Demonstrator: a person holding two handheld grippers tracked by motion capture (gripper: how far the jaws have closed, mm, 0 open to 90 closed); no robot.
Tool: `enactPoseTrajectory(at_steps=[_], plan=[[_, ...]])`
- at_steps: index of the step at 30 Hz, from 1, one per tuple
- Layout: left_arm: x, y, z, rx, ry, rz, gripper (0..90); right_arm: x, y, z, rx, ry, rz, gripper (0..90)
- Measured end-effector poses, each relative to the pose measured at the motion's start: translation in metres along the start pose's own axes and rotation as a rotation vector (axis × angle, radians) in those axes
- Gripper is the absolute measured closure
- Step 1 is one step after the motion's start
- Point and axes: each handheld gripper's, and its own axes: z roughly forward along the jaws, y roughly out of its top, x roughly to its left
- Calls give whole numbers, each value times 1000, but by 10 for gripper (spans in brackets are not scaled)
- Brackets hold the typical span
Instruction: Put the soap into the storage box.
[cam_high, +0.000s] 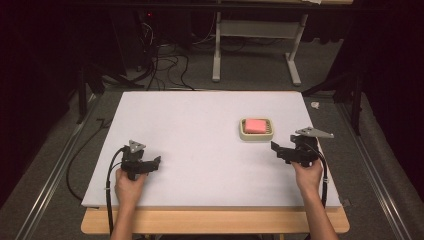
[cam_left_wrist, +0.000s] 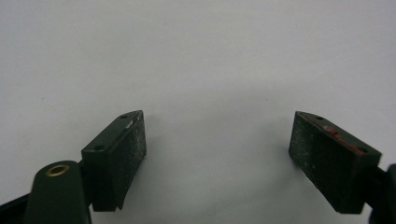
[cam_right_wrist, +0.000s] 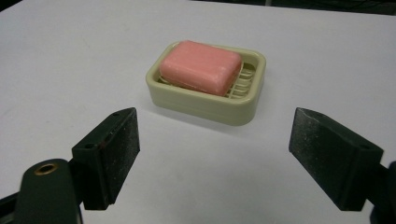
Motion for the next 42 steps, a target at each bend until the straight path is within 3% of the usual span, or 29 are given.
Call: enactPoseTrajectory(at_steps=[26, 42], plan=[[0, 0, 0, 0, 0, 0, 195, -2, -23, 11, 41, 19, 37, 171], [0, 0, 0, 0, 0, 0, 195, 2, -29, 22, 61, 33, 34, 172]])
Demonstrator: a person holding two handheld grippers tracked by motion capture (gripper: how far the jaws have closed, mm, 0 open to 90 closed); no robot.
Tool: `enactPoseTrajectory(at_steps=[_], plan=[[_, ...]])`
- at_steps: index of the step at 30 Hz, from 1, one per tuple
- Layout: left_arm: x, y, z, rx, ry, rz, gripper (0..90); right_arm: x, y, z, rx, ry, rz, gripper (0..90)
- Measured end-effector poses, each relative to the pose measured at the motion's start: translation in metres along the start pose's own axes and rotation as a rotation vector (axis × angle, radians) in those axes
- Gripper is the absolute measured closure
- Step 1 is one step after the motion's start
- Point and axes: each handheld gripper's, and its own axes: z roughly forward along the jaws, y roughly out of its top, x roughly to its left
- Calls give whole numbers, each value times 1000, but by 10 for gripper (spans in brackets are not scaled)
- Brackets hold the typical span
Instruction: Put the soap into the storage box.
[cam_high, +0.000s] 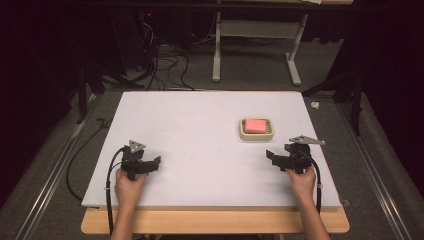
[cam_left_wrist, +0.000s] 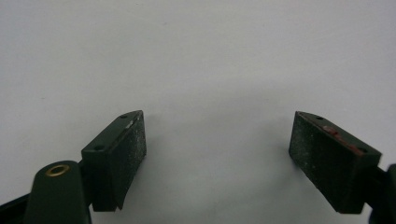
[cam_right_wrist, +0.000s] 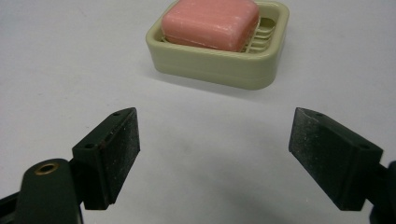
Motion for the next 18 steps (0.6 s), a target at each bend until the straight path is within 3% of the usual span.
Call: enactPoseTrajectory(at_steps=[18], plan=[[0, 0, 0, 0, 0, 0, 195, 6, -6, 14, 27, 2, -16, 173]])
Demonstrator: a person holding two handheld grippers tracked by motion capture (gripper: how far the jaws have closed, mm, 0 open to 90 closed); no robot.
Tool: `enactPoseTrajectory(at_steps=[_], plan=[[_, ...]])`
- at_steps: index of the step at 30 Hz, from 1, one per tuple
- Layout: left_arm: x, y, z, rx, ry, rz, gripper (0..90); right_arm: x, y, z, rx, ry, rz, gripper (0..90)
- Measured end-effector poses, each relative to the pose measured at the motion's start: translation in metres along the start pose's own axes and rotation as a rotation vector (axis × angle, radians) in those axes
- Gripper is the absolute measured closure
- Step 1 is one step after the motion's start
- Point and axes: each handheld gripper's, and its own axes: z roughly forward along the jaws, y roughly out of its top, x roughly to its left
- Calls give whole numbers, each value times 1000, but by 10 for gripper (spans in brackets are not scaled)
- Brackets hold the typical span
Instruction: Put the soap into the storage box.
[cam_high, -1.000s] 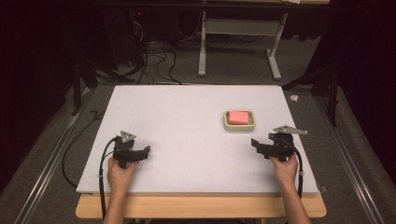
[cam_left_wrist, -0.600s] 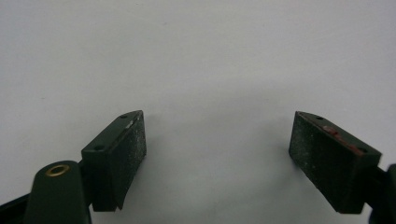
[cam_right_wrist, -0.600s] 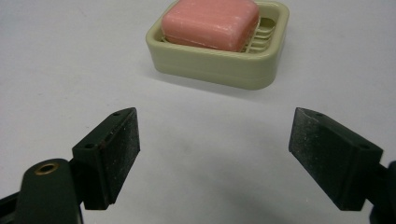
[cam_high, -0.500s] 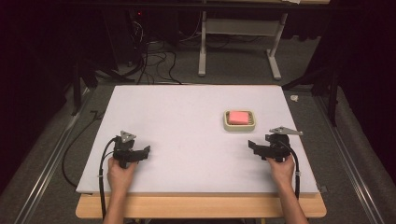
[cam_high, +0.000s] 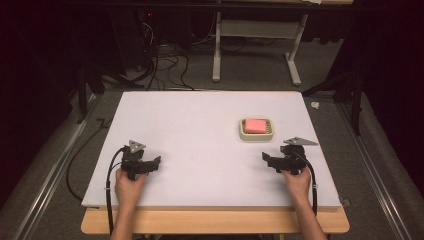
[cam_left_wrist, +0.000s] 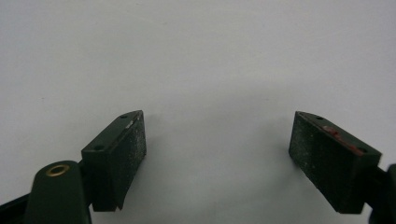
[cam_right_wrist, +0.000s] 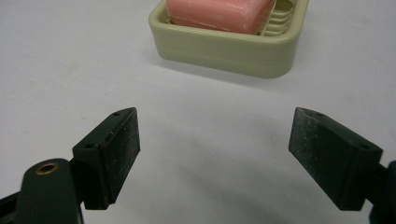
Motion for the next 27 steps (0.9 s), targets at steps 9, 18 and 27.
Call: enactPoseTrajectory(at_steps=[9, 18, 27], plan=[[0, 0, 0, 0, 0, 0, 195, 5, -3, 8, 23, -7, -21, 173], [0, 0, 0, -1, 1, 0, 195, 8, -6, 13, 41, -20, -36, 173], [0, 0, 0, -1, 1, 0, 195, 11, -9, 18, 55, -34, -53, 173]])
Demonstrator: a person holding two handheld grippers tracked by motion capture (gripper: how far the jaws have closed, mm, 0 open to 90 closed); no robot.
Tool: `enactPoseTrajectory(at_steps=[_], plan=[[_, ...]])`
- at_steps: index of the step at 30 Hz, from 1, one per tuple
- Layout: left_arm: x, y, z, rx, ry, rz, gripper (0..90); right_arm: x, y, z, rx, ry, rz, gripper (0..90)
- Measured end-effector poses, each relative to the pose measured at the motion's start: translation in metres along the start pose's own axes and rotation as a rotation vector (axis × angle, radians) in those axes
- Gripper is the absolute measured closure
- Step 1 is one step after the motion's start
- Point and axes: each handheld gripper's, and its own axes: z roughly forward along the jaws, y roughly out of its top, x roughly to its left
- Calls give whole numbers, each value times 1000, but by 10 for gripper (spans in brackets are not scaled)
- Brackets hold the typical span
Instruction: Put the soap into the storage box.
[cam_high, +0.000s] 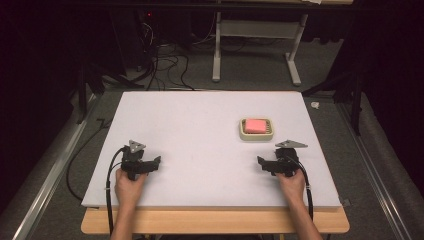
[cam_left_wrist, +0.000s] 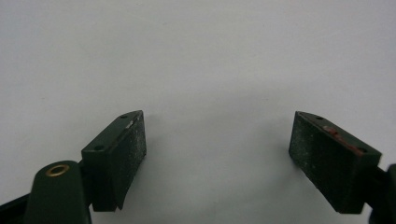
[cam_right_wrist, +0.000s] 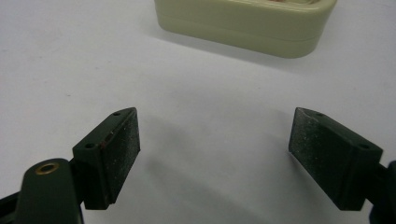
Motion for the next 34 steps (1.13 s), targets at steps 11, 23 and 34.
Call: enactPoseTrajectory(at_steps=[11, 23, 34], plan=[[0, 0, 0, 0, 1, 2, 195, 5, 0, 4, 29, -23, -35, 168], [0, 0, 0, 0, 0, -1, 192, 11, -1, 5, 40, -55, -71, 156], [1, 0, 0, 3, -1, -3, 192, 11, -1, 5, 40, -55, -71, 156]])
